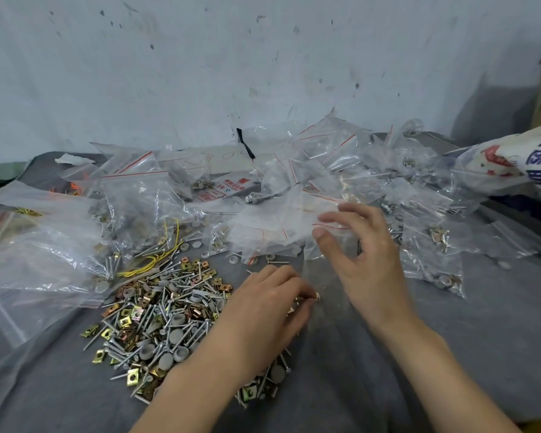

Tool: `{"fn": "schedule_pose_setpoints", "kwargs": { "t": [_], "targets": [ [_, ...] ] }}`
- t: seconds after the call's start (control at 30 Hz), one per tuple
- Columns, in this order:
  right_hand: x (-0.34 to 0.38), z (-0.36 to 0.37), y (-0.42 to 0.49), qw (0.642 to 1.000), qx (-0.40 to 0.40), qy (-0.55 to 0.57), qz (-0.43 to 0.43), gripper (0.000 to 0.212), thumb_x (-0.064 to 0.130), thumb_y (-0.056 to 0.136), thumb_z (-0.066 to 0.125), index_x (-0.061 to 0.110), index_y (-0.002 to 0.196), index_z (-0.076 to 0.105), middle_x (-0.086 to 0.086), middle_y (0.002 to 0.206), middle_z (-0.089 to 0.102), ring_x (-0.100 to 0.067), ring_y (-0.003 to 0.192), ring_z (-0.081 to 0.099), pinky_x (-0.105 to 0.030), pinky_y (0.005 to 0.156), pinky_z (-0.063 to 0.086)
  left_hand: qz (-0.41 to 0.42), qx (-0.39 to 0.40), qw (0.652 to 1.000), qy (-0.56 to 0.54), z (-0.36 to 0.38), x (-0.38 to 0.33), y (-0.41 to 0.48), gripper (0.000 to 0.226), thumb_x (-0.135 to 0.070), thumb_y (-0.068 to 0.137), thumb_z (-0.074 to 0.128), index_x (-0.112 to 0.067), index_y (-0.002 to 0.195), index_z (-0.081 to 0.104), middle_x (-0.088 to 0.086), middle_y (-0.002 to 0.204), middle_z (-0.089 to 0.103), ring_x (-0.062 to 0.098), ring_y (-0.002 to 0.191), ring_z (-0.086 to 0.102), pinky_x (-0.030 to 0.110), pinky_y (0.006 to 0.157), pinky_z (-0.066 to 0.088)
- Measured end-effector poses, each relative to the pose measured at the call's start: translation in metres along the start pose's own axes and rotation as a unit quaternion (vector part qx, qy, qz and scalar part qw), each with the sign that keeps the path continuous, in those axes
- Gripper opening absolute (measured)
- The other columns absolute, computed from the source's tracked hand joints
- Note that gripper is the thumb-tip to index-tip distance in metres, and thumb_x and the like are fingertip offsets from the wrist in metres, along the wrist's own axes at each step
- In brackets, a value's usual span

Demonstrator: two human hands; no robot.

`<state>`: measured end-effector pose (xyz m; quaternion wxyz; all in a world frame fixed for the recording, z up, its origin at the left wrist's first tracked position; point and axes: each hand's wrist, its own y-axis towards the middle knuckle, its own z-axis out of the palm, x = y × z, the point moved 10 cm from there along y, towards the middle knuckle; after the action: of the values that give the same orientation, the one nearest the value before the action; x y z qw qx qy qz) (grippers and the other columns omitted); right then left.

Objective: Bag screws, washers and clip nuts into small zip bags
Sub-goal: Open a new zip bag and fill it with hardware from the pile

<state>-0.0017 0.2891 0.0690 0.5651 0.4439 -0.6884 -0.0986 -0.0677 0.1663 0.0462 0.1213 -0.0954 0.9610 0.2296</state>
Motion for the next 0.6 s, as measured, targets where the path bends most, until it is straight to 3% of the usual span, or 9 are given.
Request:
{"fn": "schedule_pose_setpoints", "kwargs": {
  "t": [0.13,0.27,0.33,0.4,0.5,0.6],
  "targets": [
    [-0.001,0.002,0.002,0.999,-0.006,0.024,0.021,0.011,0.048,0.090,0.065,0.038,0.093,0.070,0.016,0.123,0.052,0.009,0.120,0.049,-0.007,0.092,0.037,0.000,0.007,1.000,0.018,0.004,-0.002,-0.001,0.027,-0.040,0.097,0.046,-0.026,0.106,0.068,-0.011,0.105,0.061,0.011,0.101,0.053,0.031,0.088,0.046],
    [-0.008,0.000,0.003,0.992,-0.018,0.096,0.080,0.010,0.050,0.088,0.068,0.042,0.091,0.071,0.023,0.123,0.053,-0.003,0.121,0.054,-0.042,0.097,0.051,0.016,0.004,1.000,0.023,0.007,-0.005,0.000,0.021,-0.036,0.098,0.052,-0.026,0.107,0.068,-0.009,0.105,0.061,0.013,0.101,0.054,0.031,0.089,0.046],
    [-0.010,0.001,0.004,0.988,-0.021,0.117,0.096,0.008,0.048,0.088,0.070,0.041,0.090,0.072,0.022,0.122,0.055,-0.005,0.121,0.055,-0.049,0.101,0.050,0.032,-0.007,0.999,0.030,0.007,-0.010,0.000,0.018,-0.034,0.096,0.055,-0.025,0.102,0.069,-0.008,0.100,0.063,0.016,0.097,0.057,0.032,0.086,0.049],
    [-0.012,0.003,0.005,0.988,-0.013,0.119,0.102,0.005,0.045,0.088,0.070,0.040,0.088,0.071,0.020,0.123,0.055,-0.001,0.122,0.053,-0.042,0.107,0.045,0.037,-0.003,0.999,0.038,0.009,-0.011,0.000,0.019,-0.034,0.096,0.054,-0.025,0.102,0.069,-0.008,0.101,0.062,0.016,0.098,0.057,0.033,0.087,0.049],
    [-0.006,0.008,0.007,0.993,0.032,0.078,0.081,0.005,0.049,0.088,0.067,0.044,0.087,0.068,0.019,0.127,0.052,0.011,0.121,0.047,-0.014,0.102,0.037,0.029,0.030,0.999,0.013,0.016,-0.005,-0.002,0.022,-0.036,0.099,0.049,-0.026,0.109,0.066,-0.009,0.111,0.059,0.013,0.108,0.052,0.032,0.095,0.044],
    [0.008,0.007,0.010,0.998,0.052,0.026,0.015,0.009,0.050,0.088,0.063,0.042,0.088,0.067,0.012,0.134,0.047,0.000,0.122,0.049,-0.005,0.099,0.032,-0.006,0.017,0.997,-0.073,0.001,0.006,-0.004,0.020,-0.036,0.098,0.051,-0.027,0.108,0.065,-0.015,0.111,0.058,0.002,0.105,0.055,0.026,0.093,0.045]
  ]
}}
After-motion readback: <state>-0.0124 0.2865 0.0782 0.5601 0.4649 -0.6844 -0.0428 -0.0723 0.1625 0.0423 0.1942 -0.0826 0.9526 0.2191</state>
